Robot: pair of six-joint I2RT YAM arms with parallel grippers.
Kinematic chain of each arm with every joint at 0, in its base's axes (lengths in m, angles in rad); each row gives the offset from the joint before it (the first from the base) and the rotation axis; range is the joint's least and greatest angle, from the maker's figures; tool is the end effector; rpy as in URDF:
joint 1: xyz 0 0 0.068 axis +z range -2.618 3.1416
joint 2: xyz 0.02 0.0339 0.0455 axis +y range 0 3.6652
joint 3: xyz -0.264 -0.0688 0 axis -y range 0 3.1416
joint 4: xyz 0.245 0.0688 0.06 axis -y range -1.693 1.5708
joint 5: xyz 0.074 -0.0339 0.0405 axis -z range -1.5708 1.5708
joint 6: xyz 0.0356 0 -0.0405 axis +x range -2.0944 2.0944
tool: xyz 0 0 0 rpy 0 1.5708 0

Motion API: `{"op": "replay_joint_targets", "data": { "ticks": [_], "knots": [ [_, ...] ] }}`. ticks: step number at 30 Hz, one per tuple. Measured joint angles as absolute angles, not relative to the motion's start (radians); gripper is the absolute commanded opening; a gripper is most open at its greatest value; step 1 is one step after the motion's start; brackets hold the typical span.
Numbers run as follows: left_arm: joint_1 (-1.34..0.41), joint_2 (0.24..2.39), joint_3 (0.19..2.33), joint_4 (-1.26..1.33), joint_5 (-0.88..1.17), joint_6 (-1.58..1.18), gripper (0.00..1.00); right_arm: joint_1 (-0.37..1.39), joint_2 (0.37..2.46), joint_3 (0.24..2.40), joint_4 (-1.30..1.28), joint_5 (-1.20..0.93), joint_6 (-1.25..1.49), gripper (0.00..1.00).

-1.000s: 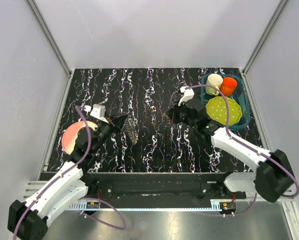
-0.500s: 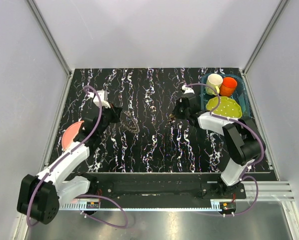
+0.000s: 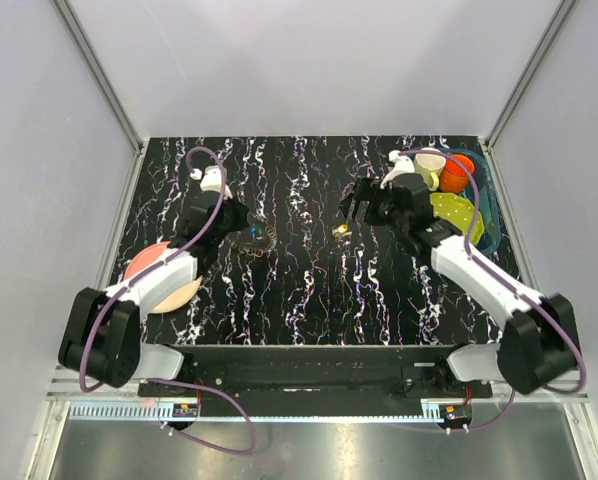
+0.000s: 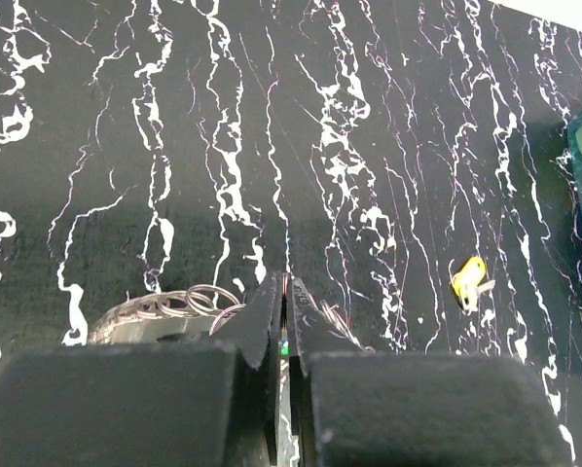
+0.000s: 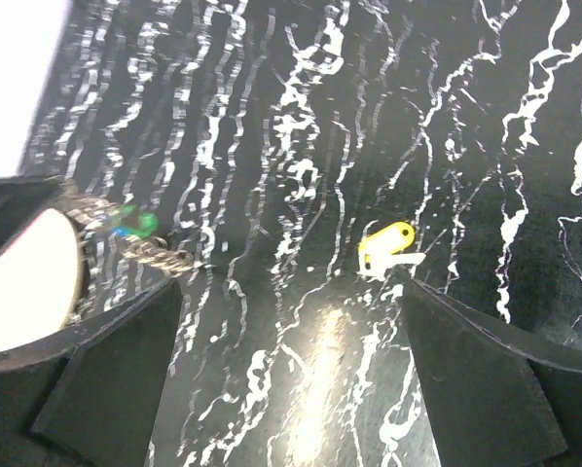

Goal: Remove the keys from the keyring

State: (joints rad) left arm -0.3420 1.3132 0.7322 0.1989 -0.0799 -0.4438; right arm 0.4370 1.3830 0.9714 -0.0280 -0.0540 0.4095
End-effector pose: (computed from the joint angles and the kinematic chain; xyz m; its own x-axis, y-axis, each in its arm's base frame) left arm 0.2761 -0.0953 0.2436 -0.4308 -0.3009 -0.8508 0.0881 0.9242 -0.3715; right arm 0.2877 0.1365 0.2832 -0.5396 0.1868 -0.8210 -0.2747 0.8827 0.3814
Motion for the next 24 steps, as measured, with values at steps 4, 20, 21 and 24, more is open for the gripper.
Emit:
{"op": "replay_joint_targets", "data": {
  "ticks": [4,20,21,24],
  "knots": [
    [-0.339,1.409,0.764,0.245,-0.079,-0.454,0.00,0.439,1.235,0.944,-0.064,-0.073,0.421,1.00],
    [-0.310,1.426,0.673,0.524,0.077,-0.482,0.00,0.439,1.119,0.915,-0.137,-0.086,0.417,1.00],
    [-0.309,1.402,0.622,0.577,0.069,-0.494,0.00,0.439,1.122,0.915,-0.137,-0.096,0.420,1.00],
    [-0.308,1.364,0.543,0.658,0.050,-0.522,0.00,0.439,1.135,0.915,-0.140,-0.117,0.428,1.00]
  ]
}}
